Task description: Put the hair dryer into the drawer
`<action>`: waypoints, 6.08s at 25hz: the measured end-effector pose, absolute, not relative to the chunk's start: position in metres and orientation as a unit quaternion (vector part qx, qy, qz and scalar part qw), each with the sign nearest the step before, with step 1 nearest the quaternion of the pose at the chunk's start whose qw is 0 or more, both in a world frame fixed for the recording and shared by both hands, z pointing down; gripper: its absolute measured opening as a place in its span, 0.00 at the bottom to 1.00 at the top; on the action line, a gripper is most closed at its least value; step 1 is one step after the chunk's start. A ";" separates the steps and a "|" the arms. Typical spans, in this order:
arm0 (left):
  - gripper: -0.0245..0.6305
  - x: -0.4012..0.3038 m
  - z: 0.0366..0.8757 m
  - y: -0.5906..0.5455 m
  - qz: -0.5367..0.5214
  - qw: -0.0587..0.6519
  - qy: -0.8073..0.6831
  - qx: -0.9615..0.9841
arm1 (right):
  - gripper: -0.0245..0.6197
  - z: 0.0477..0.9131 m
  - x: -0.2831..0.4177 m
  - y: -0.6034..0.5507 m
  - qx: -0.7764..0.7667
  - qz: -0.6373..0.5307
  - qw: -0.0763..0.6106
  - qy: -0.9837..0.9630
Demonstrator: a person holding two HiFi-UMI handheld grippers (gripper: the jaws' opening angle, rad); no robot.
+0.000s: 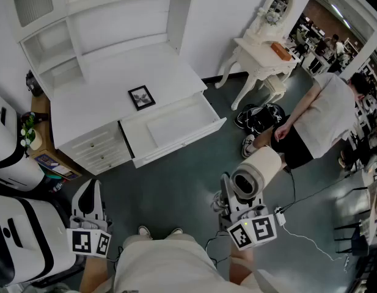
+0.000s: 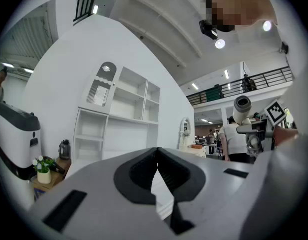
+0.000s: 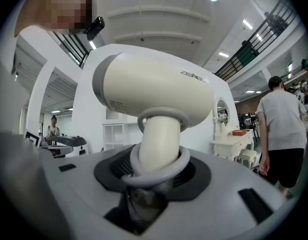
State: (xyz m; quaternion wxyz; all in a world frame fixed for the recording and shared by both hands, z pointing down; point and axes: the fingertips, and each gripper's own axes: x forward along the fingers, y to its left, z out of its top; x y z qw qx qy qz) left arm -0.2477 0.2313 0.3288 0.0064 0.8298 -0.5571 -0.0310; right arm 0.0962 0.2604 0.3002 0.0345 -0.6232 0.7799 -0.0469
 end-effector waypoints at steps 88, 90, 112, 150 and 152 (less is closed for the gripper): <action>0.06 -0.106 0.385 -0.107 0.005 0.066 -0.514 0.855 | 0.32 0.439 0.155 -0.096 -0.596 -0.163 -0.056 0.784; 0.06 -0.102 0.390 -0.109 0.012 0.070 -0.516 0.854 | 0.32 0.455 0.156 -0.103 -0.593 -0.173 -0.067 0.784; 0.06 -0.107 0.440 -0.113 0.068 0.098 -0.551 0.826 | 0.33 0.649 0.143 -0.178 -0.597 -0.341 -0.152 0.710; 0.06 -0.124 0.472 -0.135 0.113 0.125 -0.562 0.809 | 0.33 0.795 0.136 -0.194 -0.666 -0.588 -0.097 0.449; 0.06 -0.124 0.472 -0.137 0.112 0.125 -0.563 0.810 | 0.34 0.801 0.135 -0.190 -0.666 -0.597 -0.100 0.436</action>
